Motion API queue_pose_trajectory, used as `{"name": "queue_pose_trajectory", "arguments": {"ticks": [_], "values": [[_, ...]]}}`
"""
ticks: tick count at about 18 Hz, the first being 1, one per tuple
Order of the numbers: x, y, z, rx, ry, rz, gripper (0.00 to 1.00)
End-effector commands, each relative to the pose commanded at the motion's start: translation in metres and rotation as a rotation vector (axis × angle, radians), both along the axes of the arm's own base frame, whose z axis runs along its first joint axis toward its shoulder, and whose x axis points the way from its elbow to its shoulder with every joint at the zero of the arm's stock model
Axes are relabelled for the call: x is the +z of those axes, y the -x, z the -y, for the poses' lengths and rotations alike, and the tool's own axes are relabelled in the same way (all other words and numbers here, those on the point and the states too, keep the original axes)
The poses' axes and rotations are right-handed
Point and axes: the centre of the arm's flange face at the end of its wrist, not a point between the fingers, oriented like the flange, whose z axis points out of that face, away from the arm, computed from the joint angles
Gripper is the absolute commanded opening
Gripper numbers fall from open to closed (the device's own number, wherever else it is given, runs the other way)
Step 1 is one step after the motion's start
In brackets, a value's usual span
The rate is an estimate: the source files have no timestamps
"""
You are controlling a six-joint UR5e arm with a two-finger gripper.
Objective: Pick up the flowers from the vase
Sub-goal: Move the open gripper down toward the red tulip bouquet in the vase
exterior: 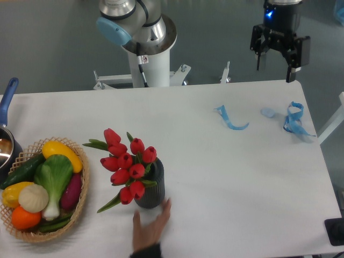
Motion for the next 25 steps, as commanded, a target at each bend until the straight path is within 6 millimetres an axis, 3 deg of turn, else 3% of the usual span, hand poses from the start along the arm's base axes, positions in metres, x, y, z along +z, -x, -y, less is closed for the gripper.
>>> {"name": "queue_pose_trajectory", "arguments": {"ticks": [7, 11, 20, 25], "values": [[-0.008, -0.007, -0.004, -0.008, -0.006, 0.017, 1.00], [-0.018, -0.017, -0.010, 0.124, -0.097, 0.131, 1.00], [-0.059, -0.056, -0.064, 0.196, -0.300, 0.423, 1.00], [-0.072, -0.067, -0.083, 0.156, -0.435, 0.556, 1.00]]}}
